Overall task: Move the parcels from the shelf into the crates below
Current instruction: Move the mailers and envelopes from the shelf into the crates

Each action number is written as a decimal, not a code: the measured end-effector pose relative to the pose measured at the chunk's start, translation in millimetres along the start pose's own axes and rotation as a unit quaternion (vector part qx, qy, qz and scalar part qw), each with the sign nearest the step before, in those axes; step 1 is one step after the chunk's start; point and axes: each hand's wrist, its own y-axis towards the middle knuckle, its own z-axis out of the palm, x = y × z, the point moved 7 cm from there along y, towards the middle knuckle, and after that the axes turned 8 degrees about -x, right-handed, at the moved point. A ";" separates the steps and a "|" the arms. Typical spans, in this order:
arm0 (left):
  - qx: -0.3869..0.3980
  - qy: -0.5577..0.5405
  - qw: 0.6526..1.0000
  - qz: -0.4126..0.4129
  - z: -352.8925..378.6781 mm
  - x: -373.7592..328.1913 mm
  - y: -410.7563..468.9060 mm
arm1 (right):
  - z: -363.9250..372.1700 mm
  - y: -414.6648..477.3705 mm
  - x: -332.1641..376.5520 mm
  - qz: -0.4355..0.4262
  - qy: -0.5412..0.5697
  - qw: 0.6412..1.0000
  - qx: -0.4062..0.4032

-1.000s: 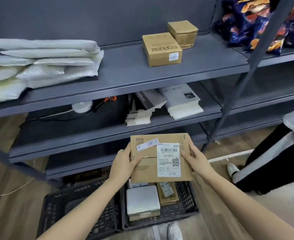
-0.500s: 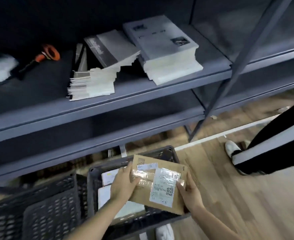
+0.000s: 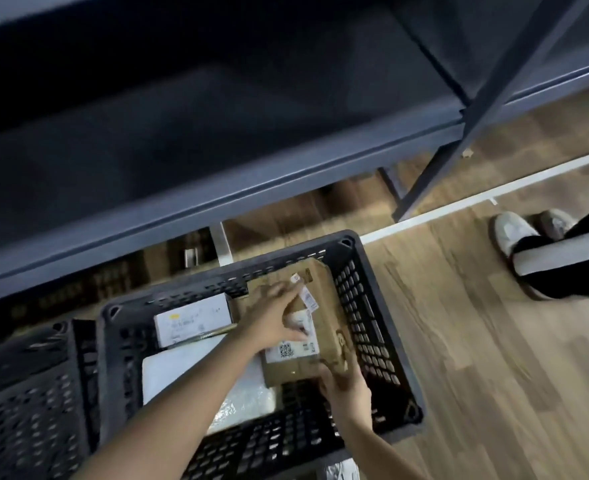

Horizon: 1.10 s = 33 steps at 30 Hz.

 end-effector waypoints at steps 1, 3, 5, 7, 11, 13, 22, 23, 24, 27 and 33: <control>0.014 0.011 1.000 0.021 8.3 -2.4 0.4 | 5.2 10.1 -8.1 0.000 -0.007 1.000 0.004; 0.024 0.041 0.998 0.045 24.0 -3.2 0.0 | 5.9 27.8 -11.7 0.011 -0.006 1.000 -0.003; 0.013 0.099 0.993 0.058 35.3 2.4 -0.9 | -3.5 37.3 0.1 -0.009 -0.065 0.998 -0.011; -0.002 0.139 0.988 0.067 37.9 5.8 -3.2 | -11.2 43.9 11.9 -0.046 -0.180 0.983 0.007; -0.006 0.138 0.987 0.083 38.4 9.9 -11.9 | -14.3 46.2 27.0 -0.128 -0.360 0.923 0.039; -0.015 0.151 0.987 0.058 35.3 15.2 -15.9 | -12.4 43.3 41.3 -0.189 -0.450 0.871 0.054; -0.008 0.251 0.967 0.045 34.6 28.9 -13.8 | 28.7 53.8 75.9 -0.324 -0.566 0.737 0.175; 0.019 0.260 0.965 0.037 39.9 35.0 -10.8 | 30.7 56.1 75.2 -0.324 -0.565 0.741 0.167; 0.038 0.257 0.965 0.033 44.2 40.3 -8.2 | 32.9 58.3 74.0 -0.326 -0.564 0.741 0.163; 0.056 0.243 0.968 0.029 45.0 43.5 -7.2 | 39.2 63.9 69.8 -0.333 -0.562 0.738 0.172; 0.044 0.274 0.960 0.033 33.7 29.5 -11.2 | 38.3 70.0 66.0 -0.357 -0.634 0.672 0.142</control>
